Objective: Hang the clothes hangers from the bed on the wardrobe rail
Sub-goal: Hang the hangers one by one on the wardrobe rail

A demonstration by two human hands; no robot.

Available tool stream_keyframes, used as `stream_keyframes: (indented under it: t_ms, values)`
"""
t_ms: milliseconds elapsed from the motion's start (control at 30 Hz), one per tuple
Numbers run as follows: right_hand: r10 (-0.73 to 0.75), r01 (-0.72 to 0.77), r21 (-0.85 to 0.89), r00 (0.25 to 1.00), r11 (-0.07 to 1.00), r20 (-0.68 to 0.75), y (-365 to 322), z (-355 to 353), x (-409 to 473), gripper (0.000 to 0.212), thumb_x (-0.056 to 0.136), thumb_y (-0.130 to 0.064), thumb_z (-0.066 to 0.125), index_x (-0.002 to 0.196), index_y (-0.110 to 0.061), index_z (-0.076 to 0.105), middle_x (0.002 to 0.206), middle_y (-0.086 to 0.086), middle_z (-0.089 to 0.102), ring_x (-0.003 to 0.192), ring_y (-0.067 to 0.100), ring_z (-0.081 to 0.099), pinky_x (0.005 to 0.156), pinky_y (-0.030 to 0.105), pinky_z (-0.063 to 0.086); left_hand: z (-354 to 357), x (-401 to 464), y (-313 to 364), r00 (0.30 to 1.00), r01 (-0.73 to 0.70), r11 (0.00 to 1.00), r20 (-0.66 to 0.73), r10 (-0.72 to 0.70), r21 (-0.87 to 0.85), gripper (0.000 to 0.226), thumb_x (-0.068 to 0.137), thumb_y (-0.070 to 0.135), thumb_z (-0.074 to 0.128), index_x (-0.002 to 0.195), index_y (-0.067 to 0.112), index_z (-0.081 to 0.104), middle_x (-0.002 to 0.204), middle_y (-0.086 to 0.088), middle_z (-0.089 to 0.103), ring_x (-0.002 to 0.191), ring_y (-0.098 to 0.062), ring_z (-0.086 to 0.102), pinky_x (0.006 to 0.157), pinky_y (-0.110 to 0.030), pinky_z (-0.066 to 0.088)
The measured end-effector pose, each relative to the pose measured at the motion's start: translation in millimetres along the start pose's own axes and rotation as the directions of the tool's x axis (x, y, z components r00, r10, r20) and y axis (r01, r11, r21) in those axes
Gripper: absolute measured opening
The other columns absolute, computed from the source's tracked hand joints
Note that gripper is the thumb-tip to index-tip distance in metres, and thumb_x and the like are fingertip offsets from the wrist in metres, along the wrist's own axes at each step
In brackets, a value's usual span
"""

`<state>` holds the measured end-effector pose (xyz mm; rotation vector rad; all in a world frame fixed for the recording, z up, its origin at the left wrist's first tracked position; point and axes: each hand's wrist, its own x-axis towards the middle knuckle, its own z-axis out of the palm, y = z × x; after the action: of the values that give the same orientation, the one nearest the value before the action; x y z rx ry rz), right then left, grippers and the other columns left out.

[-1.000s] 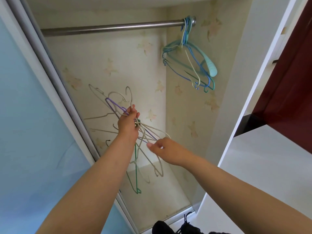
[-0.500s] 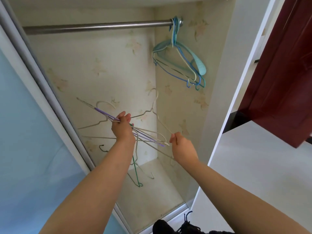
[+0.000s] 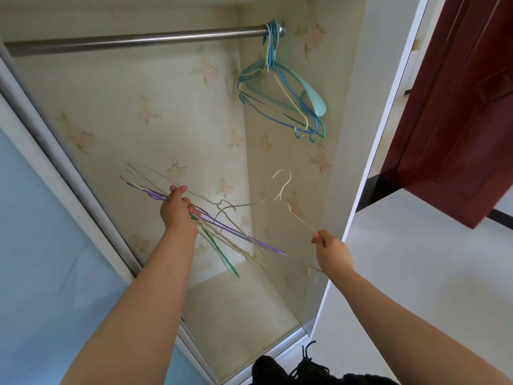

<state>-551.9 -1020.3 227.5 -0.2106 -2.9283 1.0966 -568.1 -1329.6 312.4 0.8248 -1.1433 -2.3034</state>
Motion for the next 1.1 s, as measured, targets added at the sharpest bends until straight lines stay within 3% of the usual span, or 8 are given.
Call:
stream_keyframes:
  t_ms: [67, 200, 300, 567, 667, 767, 933, 1100]
  values:
    - [0.038, -0.038, 0.023, 0.999, 0.999, 0.012, 8.6, 3.2, -0.7, 0.03, 0.101, -0.035, 0.031, 0.095, -0.023, 0.058, 0.069, 0.0, 0.054, 0.066, 0.022, 0.054, 0.054, 0.027, 0.037, -5.0, 0.1, 1.8, 1.0, -0.009, 1.0, 0.019, 0.009, 0.006, 0.018, 0.095, 0.021, 0.051, 0.084, 0.022, 0.065, 0.05, 0.008, 0.03, 0.042, -0.009, 0.025, 0.042, -0.02, 0.024]
    - [0.179, -0.221, 0.343, 0.972, 0.913, 0.15, 17.7, 13.5, -4.1, 0.03, 0.1, -0.03, 0.037, 0.091, -0.017, 0.062, 0.06, 0.005, 0.046, 0.055, 0.021, 0.045, 0.046, 0.024, 0.04, -11.5, -2.5, 0.4, 0.998, -0.029, 0.999, 0.061, 0.031, -0.032, 0.011, 0.093, 0.019, 0.057, 0.086, 0.023, 0.065, 0.052, 0.008, 0.027, 0.042, -0.009, 0.024, 0.043, -0.021, 0.025]
    - [0.21, -0.272, 0.44, 0.96, 0.856, 0.185, 18.5, 19.5, -11.5, 0.03, 0.1, -0.029, 0.037, 0.091, -0.015, 0.062, 0.059, 0.007, 0.043, 0.053, 0.02, 0.041, 0.044, 0.023, 0.037, -13.9, -5.8, -1.3, 0.994, -0.04, 0.997, 0.101, 0.047, -0.069, 0.009, 0.094, 0.021, 0.056, 0.089, 0.02, 0.064, 0.053, 0.008, 0.026, 0.041, -0.008, 0.025, 0.042, -0.02, 0.027]
    - [0.146, -0.167, 0.271, 0.985, 0.948, 0.096, 7.6, 46.1, -29.3, 0.029, 0.101, -0.034, 0.025, 0.091, -0.024, 0.051, 0.072, 0.011, 0.063, 0.058, 0.024, 0.055, 0.047, 0.027, 0.043, -10.3, -11.0, -4.9, 0.98, -0.048, 0.991, 0.185, 0.071, -0.128, 0.021, 0.097, 0.017, 0.053, 0.077, 0.023, 0.054, 0.049, 0.009, 0.033, 0.042, -0.006, 0.032, 0.042, -0.018, 0.031]
    - [0.093, -0.096, 0.234, 0.995, 0.968, 0.022, 12.7, 38.7, -31.8, 0.024, 0.101, -0.03, 0.027, 0.094, -0.025, 0.049, 0.072, 0.008, 0.064, 0.061, 0.023, 0.057, 0.052, 0.029, 0.043, -11.9, -2.6, -2.4, 0.986, -0.031, 0.985, 0.154, 0.057, -0.169, 0.024, 0.1, 0.017, 0.048, 0.076, 0.022, 0.048, 0.051, 0.009, 0.049, 0.049, -0.006, 0.045, 0.045, -0.018, 0.035]
    - [0.084, -0.066, 0.23, 0.994, 0.971, -0.065, 21.8, 30.7, -30.0, 0.024, 0.101, -0.03, 0.027, 0.094, -0.025, 0.05, 0.07, 0.006, 0.063, 0.063, 0.024, 0.058, 0.054, 0.031, 0.045, -17.8, 5.0, -1.1, 0.992, -0.011, 0.986, 0.121, 0.032, -0.168, 0.019, 0.1, 0.022, 0.049, 0.081, 0.025, 0.05, 0.065, 0.007, 0.066, 0.062, -0.006, 0.054, 0.057, -0.021, 0.044]
    - [0.107, -0.054, 0.308, 0.981, 0.95, -0.16, 24.8, 21.1, -26.0, 0.027, 0.102, -0.029, 0.028, 0.099, -0.023, 0.053, 0.068, 0.005, 0.065, 0.063, 0.02, 0.057, 0.051, 0.026, 0.039, -22.3, 5.4, -6.7, 0.996, 0.059, 0.996, 0.075, -0.054, -0.07, 0.02, 0.087, 0.01, 0.068, 0.079, 0.024, 0.056, 0.094, 0.002, 0.068, 0.073, -0.007, 0.057, 0.066, -0.025, 0.05]
    - [0.051, 0.023, 0.297, 0.97, 0.954, -0.239, 20.6, 18.2, -24.4, 0.025, 0.102, -0.032, 0.029, 0.101, -0.025, 0.054, 0.066, 0.009, 0.063, 0.064, 0.028, 0.058, 0.054, 0.033, 0.045, -20.5, 5.9, -15.7, 0.989, 0.145, 0.986, 0.007, -0.146, 0.085, 0.019, 0.083, 0.003, 0.071, 0.094, 0.012, 0.058, 0.095, -0.006, 0.065, 0.082, -0.014, 0.065, 0.059, -0.028, 0.054]
